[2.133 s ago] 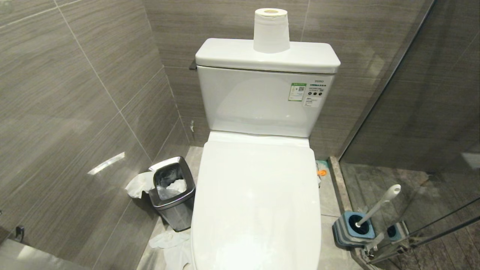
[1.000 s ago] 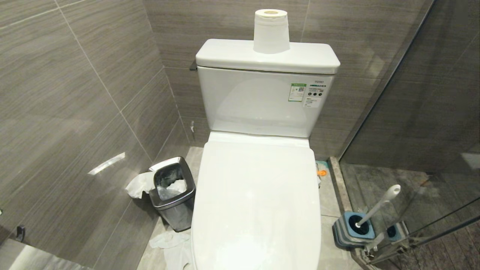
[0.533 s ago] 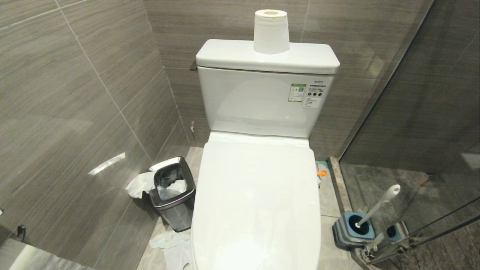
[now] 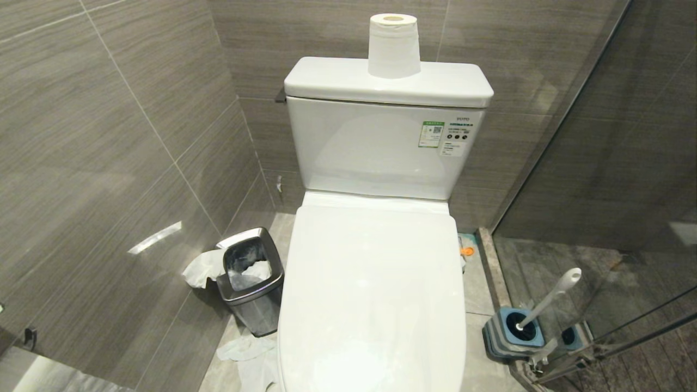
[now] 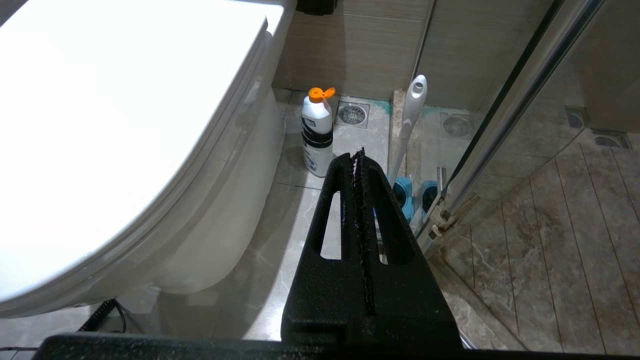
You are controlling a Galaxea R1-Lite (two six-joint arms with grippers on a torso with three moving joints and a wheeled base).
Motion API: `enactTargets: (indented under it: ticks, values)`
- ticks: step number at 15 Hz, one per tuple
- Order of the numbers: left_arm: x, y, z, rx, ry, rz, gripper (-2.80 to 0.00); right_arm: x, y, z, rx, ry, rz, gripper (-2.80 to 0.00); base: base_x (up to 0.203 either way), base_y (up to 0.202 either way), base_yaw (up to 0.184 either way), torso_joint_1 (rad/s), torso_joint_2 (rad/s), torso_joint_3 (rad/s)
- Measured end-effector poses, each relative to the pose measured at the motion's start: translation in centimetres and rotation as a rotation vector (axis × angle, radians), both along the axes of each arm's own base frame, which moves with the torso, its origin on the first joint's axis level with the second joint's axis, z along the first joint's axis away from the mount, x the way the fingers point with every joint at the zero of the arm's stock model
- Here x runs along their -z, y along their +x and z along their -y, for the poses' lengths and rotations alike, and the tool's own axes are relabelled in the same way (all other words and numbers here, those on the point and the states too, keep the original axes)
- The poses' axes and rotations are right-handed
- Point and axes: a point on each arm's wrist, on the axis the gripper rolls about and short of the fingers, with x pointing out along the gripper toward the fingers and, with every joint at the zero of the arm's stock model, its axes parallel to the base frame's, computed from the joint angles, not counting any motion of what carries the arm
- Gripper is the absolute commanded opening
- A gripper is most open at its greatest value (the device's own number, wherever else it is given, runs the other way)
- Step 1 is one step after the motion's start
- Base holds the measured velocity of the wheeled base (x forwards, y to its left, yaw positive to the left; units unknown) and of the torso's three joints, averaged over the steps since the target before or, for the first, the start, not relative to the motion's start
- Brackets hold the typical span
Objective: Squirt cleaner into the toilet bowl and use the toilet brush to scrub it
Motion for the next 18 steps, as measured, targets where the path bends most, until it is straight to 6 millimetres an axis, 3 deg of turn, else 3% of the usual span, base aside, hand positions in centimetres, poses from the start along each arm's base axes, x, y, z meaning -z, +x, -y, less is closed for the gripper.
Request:
enactTargets:
  ticks: [3,8,13,18]
  values:
    - [0.6,0.6,0.0,-0.004,0.008,0.139,-2.8,0.0,0.0,0.0,0.0,0.0,0.0,-2.8,0.0,0.0,0.0,0.0,0.0,0.0]
    - [4.1,1.3,0.0,0.008,-0.008,-0.187,-2.8,0.0,0.0,0.0,0.0,0.0,0.001,-2.8,0.0,0.0,0.0,0.0,0.0,0.0]
    - [4.1,1.3,-0.1,-0.017,-0.134,-0.188,-2.8,0.0,0.0,0.0,0.0,0.0,0.001,-2.8,0.0,0.0,0.0,0.0,0.0,0.0]
    - [4.1,1.3,-0.1,-0.018,-0.136,-0.187,-2.8,0.0,0.0,0.0,0.0,0.0,0.001,-2.8,0.0,0.0,0.0,0.0,0.0,0.0]
